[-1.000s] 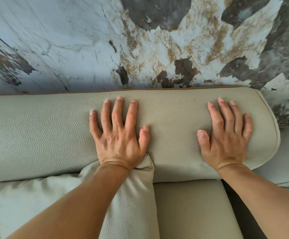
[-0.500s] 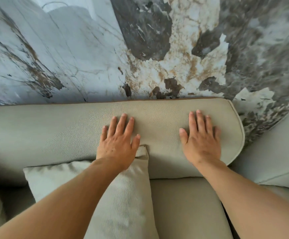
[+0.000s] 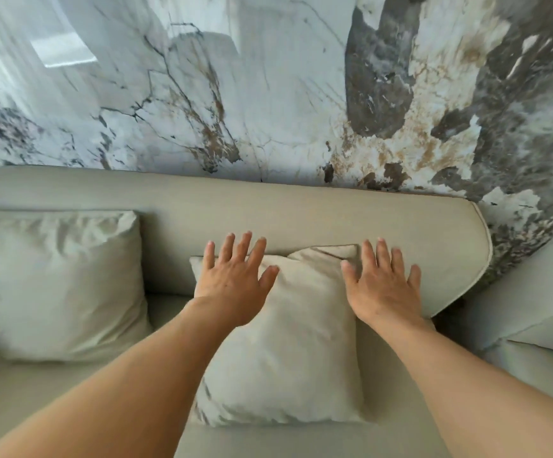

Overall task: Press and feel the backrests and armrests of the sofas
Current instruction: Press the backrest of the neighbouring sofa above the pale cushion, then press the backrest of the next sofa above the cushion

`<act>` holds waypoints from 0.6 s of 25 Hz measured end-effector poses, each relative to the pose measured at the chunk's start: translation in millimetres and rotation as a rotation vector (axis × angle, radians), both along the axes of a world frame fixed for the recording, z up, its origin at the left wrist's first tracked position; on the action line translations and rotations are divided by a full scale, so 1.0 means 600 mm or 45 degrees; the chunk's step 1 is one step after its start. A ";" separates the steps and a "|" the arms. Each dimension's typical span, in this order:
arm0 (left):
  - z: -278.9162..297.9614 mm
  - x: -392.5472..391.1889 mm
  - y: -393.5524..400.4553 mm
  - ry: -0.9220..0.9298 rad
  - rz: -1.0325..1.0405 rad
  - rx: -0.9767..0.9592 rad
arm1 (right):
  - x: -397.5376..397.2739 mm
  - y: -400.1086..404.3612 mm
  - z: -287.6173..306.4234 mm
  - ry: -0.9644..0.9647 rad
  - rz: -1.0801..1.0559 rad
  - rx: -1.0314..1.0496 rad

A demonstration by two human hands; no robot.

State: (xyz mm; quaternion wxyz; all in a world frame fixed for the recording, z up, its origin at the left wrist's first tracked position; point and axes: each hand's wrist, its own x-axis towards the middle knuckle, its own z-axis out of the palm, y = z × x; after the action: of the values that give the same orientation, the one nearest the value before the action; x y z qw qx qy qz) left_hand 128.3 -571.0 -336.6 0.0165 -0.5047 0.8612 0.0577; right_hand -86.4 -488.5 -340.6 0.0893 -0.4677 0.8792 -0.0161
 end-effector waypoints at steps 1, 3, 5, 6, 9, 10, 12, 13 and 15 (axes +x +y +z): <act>0.011 0.044 0.008 -0.005 0.028 -0.020 | 0.042 0.002 0.013 0.015 0.016 0.003; 0.029 0.138 0.026 0.008 0.088 -0.037 | 0.129 0.005 0.034 0.045 0.059 -0.004; 0.044 0.235 0.043 0.036 0.133 -0.044 | 0.219 0.008 0.052 0.056 0.099 -0.029; 0.050 0.285 0.051 0.047 0.146 -0.053 | 0.265 0.010 0.061 0.061 0.115 -0.043; 0.065 0.425 0.068 0.054 0.186 -0.087 | 0.387 0.017 0.083 0.094 0.160 -0.056; 0.070 0.477 0.071 0.047 0.212 -0.104 | 0.430 0.017 0.089 0.108 0.181 -0.067; 0.076 0.573 0.074 0.018 0.273 -0.134 | 0.508 0.013 0.096 0.127 0.227 -0.090; 0.078 0.614 0.076 0.006 0.302 -0.150 | 0.542 0.009 0.097 0.129 0.247 -0.098; 0.082 0.678 0.074 -0.010 0.346 -0.172 | 0.597 -0.004 0.094 0.134 0.276 -0.105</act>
State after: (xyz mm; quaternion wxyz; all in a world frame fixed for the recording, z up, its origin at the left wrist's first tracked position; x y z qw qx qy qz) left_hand 535.4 -526.5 -287.6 -0.0220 -0.6167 0.7869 -0.0007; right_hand 271.8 -491.0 -284.0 0.0248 -0.5635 0.8255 -0.0177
